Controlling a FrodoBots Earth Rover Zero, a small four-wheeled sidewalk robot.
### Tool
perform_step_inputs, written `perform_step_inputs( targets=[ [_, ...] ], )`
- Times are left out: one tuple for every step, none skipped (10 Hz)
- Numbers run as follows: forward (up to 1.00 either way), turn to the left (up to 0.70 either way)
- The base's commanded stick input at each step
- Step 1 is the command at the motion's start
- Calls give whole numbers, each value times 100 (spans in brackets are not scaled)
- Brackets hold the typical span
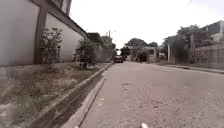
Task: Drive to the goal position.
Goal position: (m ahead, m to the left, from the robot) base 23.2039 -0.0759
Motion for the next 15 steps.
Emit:
perform_step_inputs(
  targets=[
    [6, 0],
    [6, 0],
    [6, 0],
    [6, 0],
    [6, 0],
    [6, 0],
    [6, 0],
    [6, 0],
    [6, 0],
    [6, 0],
    [6, 0],
    [6, 0],
    [6, 0],
    [6, 0],
    [6, 0]
  ],
)
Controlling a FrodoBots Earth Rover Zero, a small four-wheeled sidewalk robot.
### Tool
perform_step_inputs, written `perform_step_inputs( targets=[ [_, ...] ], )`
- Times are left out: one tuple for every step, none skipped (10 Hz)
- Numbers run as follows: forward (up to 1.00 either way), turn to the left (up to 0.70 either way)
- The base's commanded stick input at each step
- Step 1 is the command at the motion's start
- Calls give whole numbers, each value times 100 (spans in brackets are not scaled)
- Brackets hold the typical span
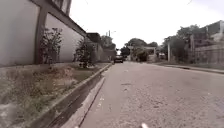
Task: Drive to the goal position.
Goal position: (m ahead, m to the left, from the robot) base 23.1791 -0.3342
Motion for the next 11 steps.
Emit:
perform_step_inputs(
  targets=[
    [6, 0],
    [6, 0],
    [6, 0],
    [6, 0],
    [6, 0],
    [6, 0],
    [6, 0],
    [6, 0],
    [6, 0],
    [6, 0],
    [6, 0]
  ],
)
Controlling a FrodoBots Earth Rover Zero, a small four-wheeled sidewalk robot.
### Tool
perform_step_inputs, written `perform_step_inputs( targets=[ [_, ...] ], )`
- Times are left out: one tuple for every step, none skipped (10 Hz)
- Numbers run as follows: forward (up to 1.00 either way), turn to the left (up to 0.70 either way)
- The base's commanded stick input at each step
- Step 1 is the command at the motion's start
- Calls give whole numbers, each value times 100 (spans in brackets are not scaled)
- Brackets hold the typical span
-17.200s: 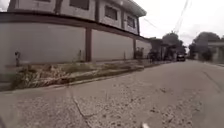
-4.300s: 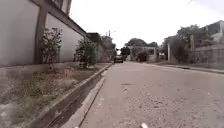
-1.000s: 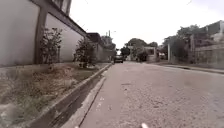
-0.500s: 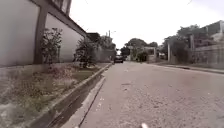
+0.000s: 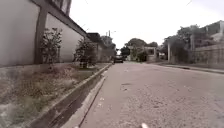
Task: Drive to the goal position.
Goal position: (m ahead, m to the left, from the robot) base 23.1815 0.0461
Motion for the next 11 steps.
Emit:
perform_step_inputs(
  targets=[
    [6, 0],
    [6, 0],
    [6, 0],
    [6, 0],
    [6, 0],
    [6, 0],
    [6, 0],
    [6, 0],
    [6, 0],
    [6, 0],
    [6, 0]
  ],
)
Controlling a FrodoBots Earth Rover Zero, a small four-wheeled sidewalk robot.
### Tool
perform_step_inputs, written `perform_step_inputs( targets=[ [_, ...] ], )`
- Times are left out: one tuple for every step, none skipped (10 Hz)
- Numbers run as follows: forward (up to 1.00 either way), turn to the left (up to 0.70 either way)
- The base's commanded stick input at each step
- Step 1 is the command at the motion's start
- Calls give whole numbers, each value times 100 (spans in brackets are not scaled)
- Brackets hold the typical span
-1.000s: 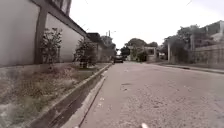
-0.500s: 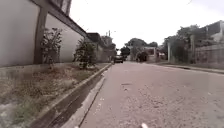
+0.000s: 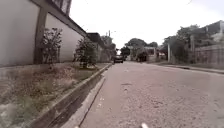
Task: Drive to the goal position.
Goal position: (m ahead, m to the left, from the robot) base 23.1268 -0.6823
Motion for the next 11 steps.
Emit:
perform_step_inputs(
  targets=[
    [6, 0],
    [6, 0],
    [6, 0],
    [6, 0],
    [6, 0],
    [6, 0],
    [11, 0],
    [40, 0],
    [70, 0],
    [70, 0],
    [70, 0]
  ],
)
